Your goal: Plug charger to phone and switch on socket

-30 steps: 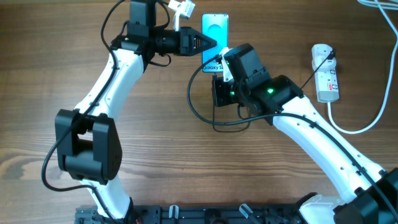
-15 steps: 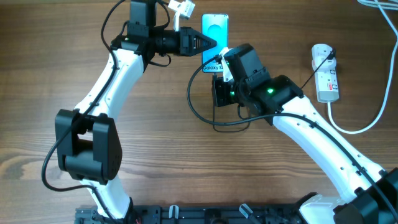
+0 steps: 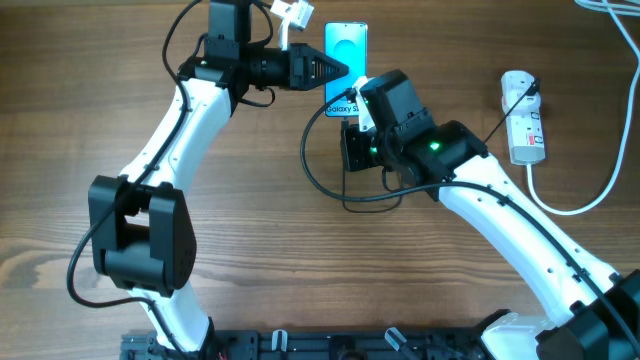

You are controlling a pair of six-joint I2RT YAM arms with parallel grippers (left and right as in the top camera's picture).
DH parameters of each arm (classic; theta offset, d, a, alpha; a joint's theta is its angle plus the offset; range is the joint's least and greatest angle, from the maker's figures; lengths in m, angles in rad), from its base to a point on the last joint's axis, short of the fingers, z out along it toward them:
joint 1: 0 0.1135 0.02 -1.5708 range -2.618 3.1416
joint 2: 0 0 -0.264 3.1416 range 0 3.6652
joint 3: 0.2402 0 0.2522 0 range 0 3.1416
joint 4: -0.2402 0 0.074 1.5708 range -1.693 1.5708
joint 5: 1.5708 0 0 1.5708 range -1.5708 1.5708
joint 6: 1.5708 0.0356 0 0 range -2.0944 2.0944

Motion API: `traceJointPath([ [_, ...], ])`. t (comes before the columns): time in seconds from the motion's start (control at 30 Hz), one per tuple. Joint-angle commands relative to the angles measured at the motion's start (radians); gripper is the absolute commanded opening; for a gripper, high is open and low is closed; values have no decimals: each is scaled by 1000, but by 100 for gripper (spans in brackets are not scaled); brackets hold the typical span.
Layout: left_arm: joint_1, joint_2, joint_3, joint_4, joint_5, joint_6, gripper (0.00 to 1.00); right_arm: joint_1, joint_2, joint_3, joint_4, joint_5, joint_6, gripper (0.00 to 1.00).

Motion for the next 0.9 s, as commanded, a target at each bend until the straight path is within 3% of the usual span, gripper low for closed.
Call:
traceJointPath([
  [0.0, 1, -32, 18, 3, 39, 24, 4, -5, 13, 26, 3, -15, -17, 4],
  [0.87, 1, -32, 18, 3, 65, 24, 4, -16, 13, 26, -2, -19, -13, 4],
])
